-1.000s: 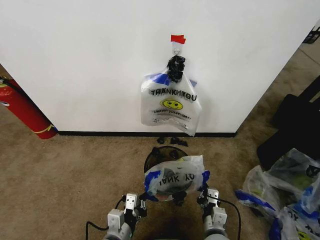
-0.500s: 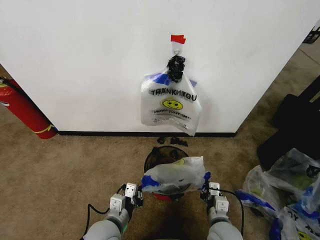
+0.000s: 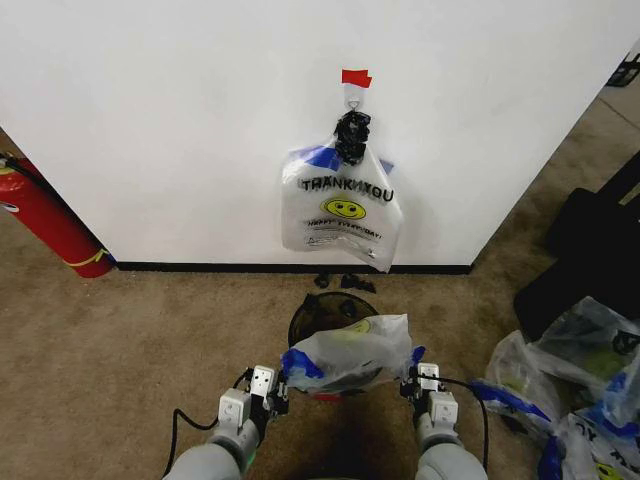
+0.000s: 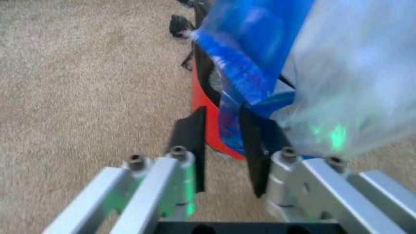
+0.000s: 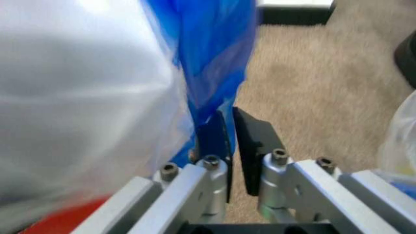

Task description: Pick up the garbage bag from the wall and place it over the trash bin.

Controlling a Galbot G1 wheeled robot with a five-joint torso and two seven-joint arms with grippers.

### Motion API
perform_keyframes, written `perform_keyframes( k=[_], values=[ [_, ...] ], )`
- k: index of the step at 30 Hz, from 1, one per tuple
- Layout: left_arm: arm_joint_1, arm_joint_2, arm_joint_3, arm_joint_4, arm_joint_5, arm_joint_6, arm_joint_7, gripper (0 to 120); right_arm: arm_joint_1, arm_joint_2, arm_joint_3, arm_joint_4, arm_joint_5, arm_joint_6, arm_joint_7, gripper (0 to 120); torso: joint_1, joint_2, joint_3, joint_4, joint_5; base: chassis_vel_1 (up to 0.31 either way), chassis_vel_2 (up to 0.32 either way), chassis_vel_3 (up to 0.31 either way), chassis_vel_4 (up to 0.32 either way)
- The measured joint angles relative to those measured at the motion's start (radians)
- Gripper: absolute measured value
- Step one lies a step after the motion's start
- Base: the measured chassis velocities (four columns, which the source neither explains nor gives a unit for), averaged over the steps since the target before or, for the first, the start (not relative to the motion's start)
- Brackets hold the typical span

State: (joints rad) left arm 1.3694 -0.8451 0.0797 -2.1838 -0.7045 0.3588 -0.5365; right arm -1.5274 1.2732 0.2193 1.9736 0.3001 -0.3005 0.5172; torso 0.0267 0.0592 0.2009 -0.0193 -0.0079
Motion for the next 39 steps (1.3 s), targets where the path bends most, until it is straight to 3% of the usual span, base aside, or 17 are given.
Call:
perform_keyframes(
  k=[4, 8, 9, 15, 18, 21, 28, 34, 38, 39],
  values=[
    [0.082, -0.001, -0.019, -0.057, 0.066, -0.003, 0.001, 39, -0.056, 0.003, 0.014, 0.034, -0.046, 0.053, -0.023, 14, 0.000, 0.000, 0.000, -0.0001, -0.0001, 0.000, 0.000, 0.000, 0.000],
    [0.177, -0.005, -0.048, -0.117, 0.130, -0.011, -0.009, 55, -0.122, 0.003, 0.036, 0.060, -0.168, 0.141, -0.056, 32, 0.000, 0.000, 0.000, -0.0001, -0.0001, 0.000, 0.000, 0.000, 0.000],
    [0.177, -0.005, -0.048, -0.117, 0.130, -0.011, -0.009, 55, -0.122, 0.003, 0.036, 0.060, -0.168, 0.141, -0.056, 32, 0.000, 0.000, 0.000, -0.0001, -0.0001, 0.000, 0.000, 0.000, 0.000],
    [0.282, -0.002, -0.106, -0.191, 0.176, -0.021, -0.015, 82, -0.227, -0.005, 0.069, 0.100, -0.254, 0.273, -0.103, 55, 0.000, 0.000, 0.000, 0.0000, 0.0000, 0.000, 0.000, 0.000, 0.000],
    [0.299, 0.000, -0.120, -0.203, 0.187, -0.021, -0.015, 87, -0.245, -0.005, 0.082, 0.106, -0.264, 0.299, -0.115, 62, 0.000, 0.000, 0.000, -0.0002, 0.0000, 0.000, 0.000, 0.000, 0.000],
    [0.338, 0.003, -0.144, -0.226, 0.209, -0.027, -0.023, 98, -0.276, -0.003, 0.116, 0.116, -0.281, 0.371, -0.121, 77, 0.000, 0.000, 0.000, 0.0002, -0.0001, 0.000, 0.000, 0.000, 0.000],
    [0.416, -0.013, -0.214, -0.297, 0.238, -0.028, -0.033, 100, -0.332, 0.016, 0.199, 0.146, -0.292, 0.508, -0.148, 98, 0.000, 0.000, 0.000, 0.0000, 0.0000, 0.000, 0.000, 0.000, 0.000],
    [0.447, -0.019, -0.262, -0.320, 0.253, -0.100, -0.031, 100, -0.347, 0.033, 0.262, 0.148, -0.236, 0.645, -0.222, 100, 0.000, 0.000, 0.000, 0.0002, -0.0001, 0.000, 0.000, 0.000, 0.000],
    [0.375, -0.028, -0.270, -0.307, 0.183, -0.171, -0.001, 100, -0.343, 0.066, 0.312, 0.137, -0.158, 0.811, -0.286, 100, 0.000, 0.000, 0.000, 0.0002, -0.0001, 0.000, 0.000, 0.000, 0.000],
    [0.375, -0.028, -0.270, -0.307, 0.183, -0.171, -0.001, 100, -0.343, 0.066, 0.312, 0.137, -0.158, 0.811, -0.286, 100, 0.000, 0.000, 0.000, 0.0002, -0.0001, 0.000, 0.000, 0.000, 0.000]
  ],
)
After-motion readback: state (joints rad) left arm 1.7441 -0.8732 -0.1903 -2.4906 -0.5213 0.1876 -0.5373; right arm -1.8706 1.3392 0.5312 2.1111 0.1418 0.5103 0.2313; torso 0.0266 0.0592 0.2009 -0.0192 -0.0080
